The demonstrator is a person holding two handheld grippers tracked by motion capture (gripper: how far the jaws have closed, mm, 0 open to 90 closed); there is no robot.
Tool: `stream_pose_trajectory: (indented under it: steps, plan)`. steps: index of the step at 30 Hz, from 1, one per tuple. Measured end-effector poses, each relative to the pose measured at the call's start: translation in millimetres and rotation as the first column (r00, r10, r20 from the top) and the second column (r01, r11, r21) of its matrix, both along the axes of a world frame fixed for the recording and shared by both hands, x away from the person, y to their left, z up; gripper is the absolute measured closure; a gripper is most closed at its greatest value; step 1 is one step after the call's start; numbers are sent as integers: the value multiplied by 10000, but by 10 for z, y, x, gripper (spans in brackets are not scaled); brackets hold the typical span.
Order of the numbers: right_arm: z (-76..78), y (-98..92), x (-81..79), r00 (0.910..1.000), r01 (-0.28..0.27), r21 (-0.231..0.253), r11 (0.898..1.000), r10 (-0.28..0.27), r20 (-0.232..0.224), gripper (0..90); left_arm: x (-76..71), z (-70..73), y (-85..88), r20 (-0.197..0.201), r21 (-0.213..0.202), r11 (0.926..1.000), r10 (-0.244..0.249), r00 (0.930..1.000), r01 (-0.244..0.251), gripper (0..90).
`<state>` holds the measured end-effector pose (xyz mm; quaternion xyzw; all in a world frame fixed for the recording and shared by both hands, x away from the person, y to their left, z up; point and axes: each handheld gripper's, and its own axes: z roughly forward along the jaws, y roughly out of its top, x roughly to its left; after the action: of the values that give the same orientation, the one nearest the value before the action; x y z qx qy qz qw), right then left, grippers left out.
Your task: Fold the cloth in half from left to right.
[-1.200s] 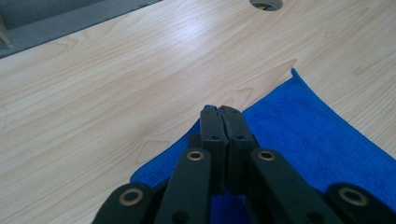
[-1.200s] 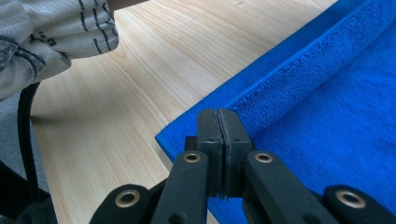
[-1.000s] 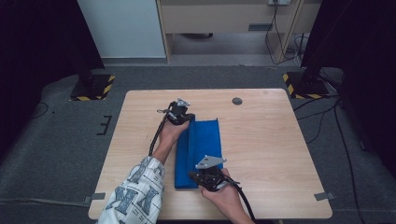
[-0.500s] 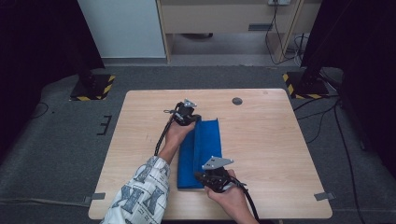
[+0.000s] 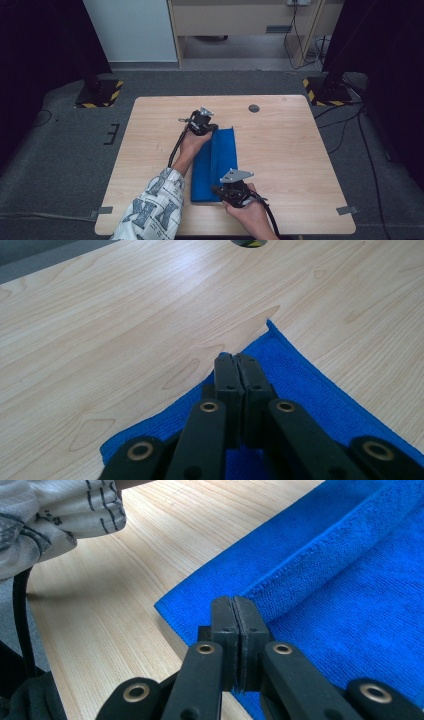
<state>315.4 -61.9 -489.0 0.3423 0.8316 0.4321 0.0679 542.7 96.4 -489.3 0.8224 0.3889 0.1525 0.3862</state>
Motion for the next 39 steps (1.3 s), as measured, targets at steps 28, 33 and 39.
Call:
stream_pose_trajectory:
  steps: [28,33,39]
  plan:
    - [1,-176,-23,9997,221,-161,9996,-223,-112,889,-1,-31,-157,-51,-187,9998,-20,10000,19,888]
    - [-26,-216,-16,9994,282,-171,9995,-285,-179,889,7,-57,-192,-98,-292,9996,-19,10000,16,889]
    - [-14,-241,-26,9994,294,-190,9994,-297,-155,889,-4,-45,-231,-55,-360,9993,-49,10000,47,888]
